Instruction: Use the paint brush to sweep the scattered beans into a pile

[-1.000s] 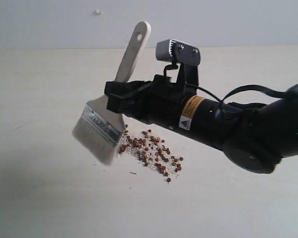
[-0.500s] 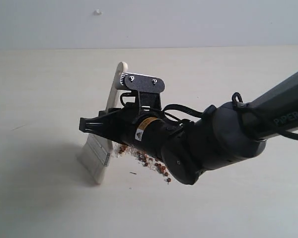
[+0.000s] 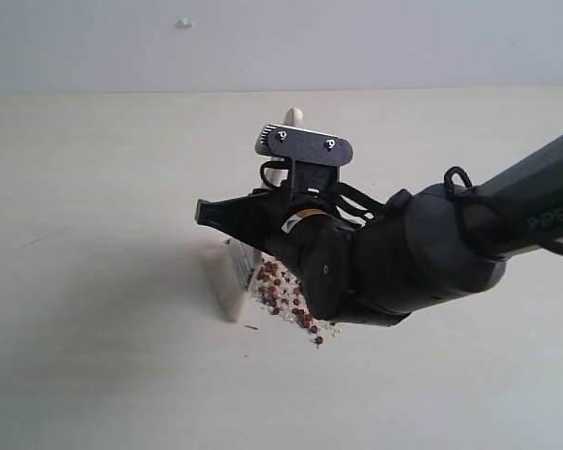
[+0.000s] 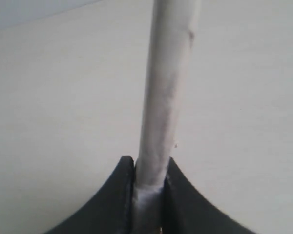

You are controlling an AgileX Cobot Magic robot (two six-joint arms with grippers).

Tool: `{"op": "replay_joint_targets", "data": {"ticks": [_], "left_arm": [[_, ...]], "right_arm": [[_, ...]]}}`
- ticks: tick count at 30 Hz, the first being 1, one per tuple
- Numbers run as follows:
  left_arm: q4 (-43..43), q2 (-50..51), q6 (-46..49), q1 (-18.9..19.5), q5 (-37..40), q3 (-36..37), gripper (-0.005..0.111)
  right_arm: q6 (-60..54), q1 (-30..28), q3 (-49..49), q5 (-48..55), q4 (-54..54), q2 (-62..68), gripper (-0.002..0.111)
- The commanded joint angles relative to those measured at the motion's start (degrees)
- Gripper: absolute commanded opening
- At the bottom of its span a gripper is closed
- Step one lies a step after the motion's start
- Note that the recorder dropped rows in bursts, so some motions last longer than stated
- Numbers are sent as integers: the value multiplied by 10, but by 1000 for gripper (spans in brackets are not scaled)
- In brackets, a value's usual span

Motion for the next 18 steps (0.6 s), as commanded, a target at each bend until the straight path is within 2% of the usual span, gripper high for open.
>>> {"op": "replay_joint_targets", "data": {"ticks": [1, 10, 18], "left_arm": [[-2, -4, 2, -4, -2, 0, 0], [-2, -4, 2, -4, -2, 0, 0], [-2, -4, 2, -4, -2, 0, 0]], "right_arm": [[-102, 1, 3, 14, 88, -10, 0], [-86, 31, 2, 9, 79, -71, 0], [-90, 44, -51, -26, 110, -82, 0]]}}
